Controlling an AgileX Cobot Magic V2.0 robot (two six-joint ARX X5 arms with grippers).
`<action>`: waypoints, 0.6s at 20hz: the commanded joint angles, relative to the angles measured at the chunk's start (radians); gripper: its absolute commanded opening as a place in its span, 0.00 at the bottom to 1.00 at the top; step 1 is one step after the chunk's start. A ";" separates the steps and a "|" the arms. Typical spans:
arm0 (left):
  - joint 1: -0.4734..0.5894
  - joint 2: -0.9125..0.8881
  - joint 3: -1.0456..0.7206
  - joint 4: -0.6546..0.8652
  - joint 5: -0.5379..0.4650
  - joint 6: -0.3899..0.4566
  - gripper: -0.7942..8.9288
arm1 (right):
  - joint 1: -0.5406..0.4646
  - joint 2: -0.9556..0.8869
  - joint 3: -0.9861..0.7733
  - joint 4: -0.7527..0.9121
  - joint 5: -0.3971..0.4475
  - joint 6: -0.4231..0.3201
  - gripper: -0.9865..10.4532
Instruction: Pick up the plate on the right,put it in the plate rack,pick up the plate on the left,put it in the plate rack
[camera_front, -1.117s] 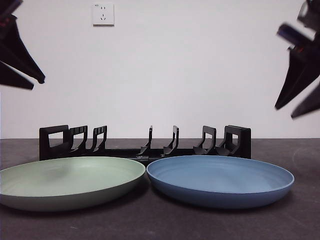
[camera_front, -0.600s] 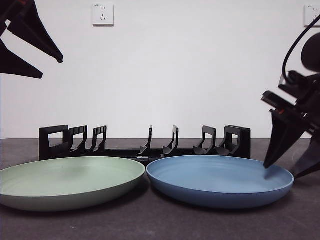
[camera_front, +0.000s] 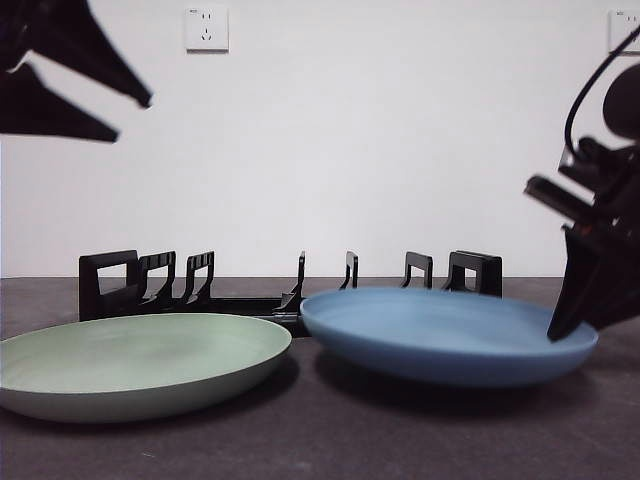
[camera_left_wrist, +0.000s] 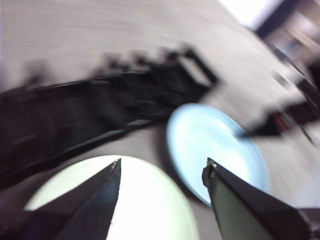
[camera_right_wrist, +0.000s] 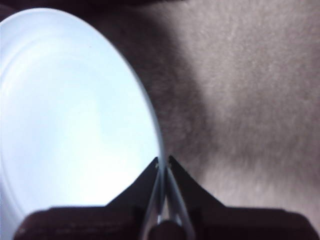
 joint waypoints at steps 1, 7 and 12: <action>-0.100 0.002 0.040 -0.048 0.018 0.243 0.37 | 0.003 -0.050 0.029 -0.058 -0.005 0.008 0.08; -0.565 0.010 0.093 -0.151 -0.290 0.503 0.37 | 0.003 -0.114 0.107 -0.256 -0.012 -0.050 0.08; -0.801 0.095 0.098 -0.162 -0.528 0.610 0.37 | 0.026 -0.135 0.107 -0.324 -0.012 -0.080 0.08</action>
